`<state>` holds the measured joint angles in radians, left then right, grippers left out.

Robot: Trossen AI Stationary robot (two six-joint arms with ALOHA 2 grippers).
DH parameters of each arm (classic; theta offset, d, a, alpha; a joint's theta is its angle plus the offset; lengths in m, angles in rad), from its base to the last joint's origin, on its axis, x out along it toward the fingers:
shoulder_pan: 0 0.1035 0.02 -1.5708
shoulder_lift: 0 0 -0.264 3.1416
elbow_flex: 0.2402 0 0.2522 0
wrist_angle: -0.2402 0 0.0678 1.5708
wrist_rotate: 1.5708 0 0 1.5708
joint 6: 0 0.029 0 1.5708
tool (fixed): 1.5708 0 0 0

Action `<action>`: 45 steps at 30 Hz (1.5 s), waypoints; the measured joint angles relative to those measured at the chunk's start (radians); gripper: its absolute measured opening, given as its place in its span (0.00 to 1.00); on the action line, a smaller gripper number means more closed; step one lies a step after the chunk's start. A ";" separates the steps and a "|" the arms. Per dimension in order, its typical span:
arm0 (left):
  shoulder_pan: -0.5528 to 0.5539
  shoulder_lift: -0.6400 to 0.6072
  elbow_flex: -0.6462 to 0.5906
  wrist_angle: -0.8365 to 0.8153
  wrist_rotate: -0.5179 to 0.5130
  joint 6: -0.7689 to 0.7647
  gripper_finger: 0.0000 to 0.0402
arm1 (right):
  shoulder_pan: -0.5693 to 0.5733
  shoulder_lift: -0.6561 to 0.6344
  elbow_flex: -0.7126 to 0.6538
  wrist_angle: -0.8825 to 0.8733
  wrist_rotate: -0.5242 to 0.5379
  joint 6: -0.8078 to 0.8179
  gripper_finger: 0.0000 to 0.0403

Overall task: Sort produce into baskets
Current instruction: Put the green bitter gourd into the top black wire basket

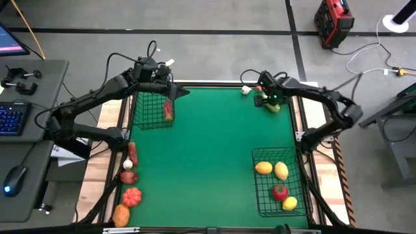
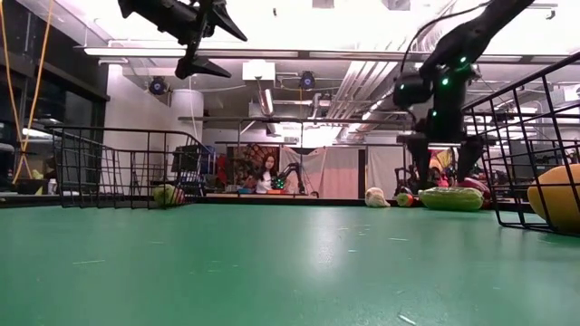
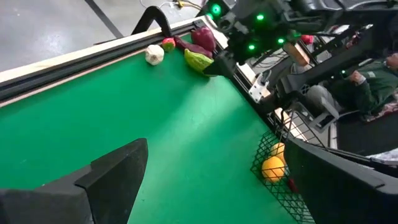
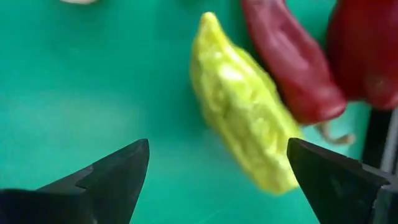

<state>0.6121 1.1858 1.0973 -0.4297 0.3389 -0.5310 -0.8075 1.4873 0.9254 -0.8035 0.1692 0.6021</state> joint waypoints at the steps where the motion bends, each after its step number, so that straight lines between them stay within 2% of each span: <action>1: 0.000 0.000 0.000 0.000 0.000 -0.001 0.91 | -0.003 0.023 0.012 -0.010 0.017 -0.020 0.93; 4: 0.000 0.000 0.000 0.000 0.000 -0.011 0.91 | -0.004 0.077 0.045 -0.024 0.064 -0.092 0.93; 9: 0.000 0.000 0.000 0.000 0.000 -0.016 0.91 | -0.004 0.152 0.063 -0.041 0.065 -0.189 0.93; 16: -0.014 0.000 0.000 0.009 0.000 -0.046 0.91 | -0.004 0.240 0.062 -0.059 0.029 -0.194 0.93; 21: -0.040 -0.020 0.000 0.142 0.104 -0.071 0.91 | -0.005 0.252 0.064 -0.052 -0.011 -0.158 0.93; 24: -0.055 -0.047 0.000 0.251 0.126 -0.097 0.91 | 0.006 0.255 0.072 -0.062 -0.007 -0.159 0.91; 26: -0.060 -0.071 0.000 0.317 0.132 -0.116 0.91 | 0.027 0.254 0.081 -0.074 0.007 -0.163 0.85; 28: -0.060 -0.104 0.000 0.383 0.132 -0.132 0.91 | 0.062 0.244 0.095 -0.082 0.017 -0.166 0.76; 33: -0.056 -0.202 0.000 0.520 0.124 -0.148 0.91 | 0.161 0.196 0.167 -0.070 0.040 -0.129 0.41; 34: -0.056 -0.223 0.000 0.538 0.118 -0.148 0.91 | 0.187 0.188 0.184 -0.050 0.040 -0.120 0.38; 39: -0.056 -0.312 0.000 0.559 0.047 -0.107 0.91 | 0.308 0.168 0.273 0.192 -0.051 -0.074 0.38; 45: -0.057 -0.362 0.000 0.490 -0.011 -0.203 0.91 | 0.438 0.194 0.318 0.621 -0.144 0.056 0.38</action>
<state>0.5550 0.8243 1.0977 0.0601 0.3277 -0.7345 -0.3695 1.6817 1.2430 -0.1828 0.0257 0.6578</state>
